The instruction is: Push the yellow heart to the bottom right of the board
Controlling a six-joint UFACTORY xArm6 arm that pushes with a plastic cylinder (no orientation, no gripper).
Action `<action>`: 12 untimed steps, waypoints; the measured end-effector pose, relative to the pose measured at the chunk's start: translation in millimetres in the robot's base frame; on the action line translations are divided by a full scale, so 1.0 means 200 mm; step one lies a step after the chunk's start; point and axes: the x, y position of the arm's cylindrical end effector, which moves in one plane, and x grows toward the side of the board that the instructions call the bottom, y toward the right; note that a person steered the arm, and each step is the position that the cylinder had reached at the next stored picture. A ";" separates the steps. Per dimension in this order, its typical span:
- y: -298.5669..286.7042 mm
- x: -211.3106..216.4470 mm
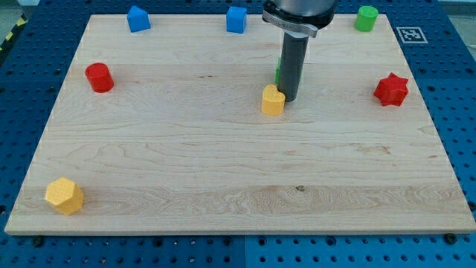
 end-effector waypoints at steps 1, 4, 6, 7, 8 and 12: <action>0.00 -0.04; -0.26 0.03; -0.26 0.20; -0.27 0.31; -0.28 0.42; 0.09 0.56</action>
